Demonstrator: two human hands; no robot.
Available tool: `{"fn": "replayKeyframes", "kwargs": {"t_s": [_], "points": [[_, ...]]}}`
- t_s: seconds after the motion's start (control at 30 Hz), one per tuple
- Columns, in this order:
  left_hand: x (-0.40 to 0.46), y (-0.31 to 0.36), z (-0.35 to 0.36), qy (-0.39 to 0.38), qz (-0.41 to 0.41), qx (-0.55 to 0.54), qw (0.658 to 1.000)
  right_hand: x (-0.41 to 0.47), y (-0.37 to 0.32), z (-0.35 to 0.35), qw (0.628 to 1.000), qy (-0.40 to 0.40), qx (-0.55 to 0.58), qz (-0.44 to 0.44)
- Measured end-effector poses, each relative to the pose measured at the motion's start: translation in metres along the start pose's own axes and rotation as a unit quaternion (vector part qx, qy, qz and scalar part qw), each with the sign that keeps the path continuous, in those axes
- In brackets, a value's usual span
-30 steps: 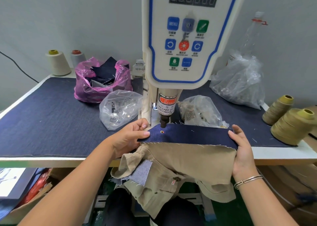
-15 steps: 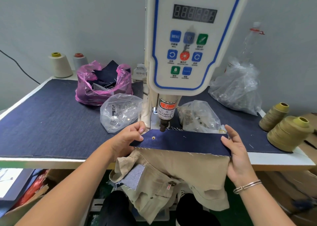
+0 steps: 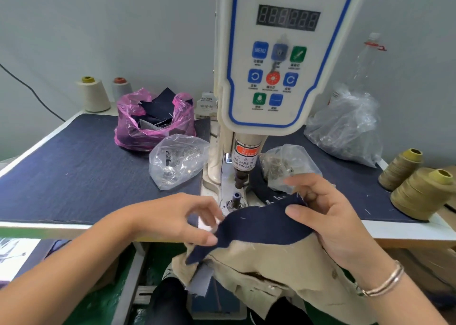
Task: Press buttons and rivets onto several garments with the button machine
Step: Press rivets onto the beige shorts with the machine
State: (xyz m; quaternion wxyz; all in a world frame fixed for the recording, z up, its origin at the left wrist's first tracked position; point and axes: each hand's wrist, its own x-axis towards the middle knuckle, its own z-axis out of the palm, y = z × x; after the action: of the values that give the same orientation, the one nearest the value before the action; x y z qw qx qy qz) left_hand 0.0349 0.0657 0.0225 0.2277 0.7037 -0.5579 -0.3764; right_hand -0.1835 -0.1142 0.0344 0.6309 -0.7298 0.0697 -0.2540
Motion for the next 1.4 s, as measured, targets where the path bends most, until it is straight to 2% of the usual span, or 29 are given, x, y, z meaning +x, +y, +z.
{"fn": "replayKeyframes", "kwargs": {"t_s": [0.13,0.2,0.33,0.47,0.6,0.67,0.73,0.8,0.83,0.9,0.93,1.0,1.1,1.2,1.3,1.4], "points": [[0.010,0.035,0.026,0.073,0.072,0.012,0.995,0.000,0.000,0.012,0.999,-0.032,-0.010,0.026],[0.017,0.047,0.037,0.095,0.112,-0.036,0.989,-0.001,-0.002,0.013,0.998,-0.052,-0.011,0.033],[0.023,0.056,0.042,0.082,0.147,-0.159,0.973,0.000,-0.003,0.010,0.997,-0.061,-0.015,0.041],[0.022,0.050,0.038,0.051,0.124,-0.229,0.964,0.003,0.002,0.005,0.990,-0.102,0.012,0.092],[0.021,0.032,0.022,0.014,0.076,-0.290,0.954,0.009,0.011,-0.001,0.986,-0.096,-0.031,0.132],[0.020,0.018,0.008,0.015,0.059,-0.310,0.949,0.015,0.012,-0.010,0.986,-0.068,-0.068,0.138],[0.017,-0.001,-0.008,0.049,0.055,-0.312,0.947,0.025,0.014,-0.025,0.980,0.016,-0.137,0.144],[0.016,-0.022,-0.025,0.089,0.039,-0.316,0.944,0.039,0.020,-0.048,0.940,0.120,-0.295,0.126],[0.016,-0.034,-0.031,0.106,0.024,-0.324,0.940,0.046,0.025,-0.060,0.897,0.146,-0.403,0.112],[0.018,-0.053,-0.035,0.119,-0.005,-0.357,0.927,0.059,0.035,-0.075,0.794,0.123,-0.590,0.083],[0.022,-0.060,-0.033,0.119,-0.012,-0.374,0.920,0.064,0.041,-0.077,0.752,0.095,-0.649,0.069],[0.028,-0.066,-0.024,0.127,-0.031,-0.384,0.914,0.073,0.053,-0.077,0.694,0.055,-0.717,0.039],[0.033,-0.069,-0.011,0.126,-0.055,-0.380,0.915,0.085,0.067,-0.072,0.637,0.029,-0.770,0.010],[0.032,-0.073,-0.013,0.123,-0.055,-0.409,0.903,0.093,0.071,-0.070,0.619,0.015,-0.785,0.013],[0.031,-0.076,-0.015,0.125,-0.050,-0.422,0.897,0.097,0.074,-0.070,0.572,-0.005,-0.819,0.040],[0.032,-0.078,-0.015,0.125,-0.043,-0.435,0.891,0.101,0.075,-0.065,0.543,-0.022,-0.837,0.066]]}}
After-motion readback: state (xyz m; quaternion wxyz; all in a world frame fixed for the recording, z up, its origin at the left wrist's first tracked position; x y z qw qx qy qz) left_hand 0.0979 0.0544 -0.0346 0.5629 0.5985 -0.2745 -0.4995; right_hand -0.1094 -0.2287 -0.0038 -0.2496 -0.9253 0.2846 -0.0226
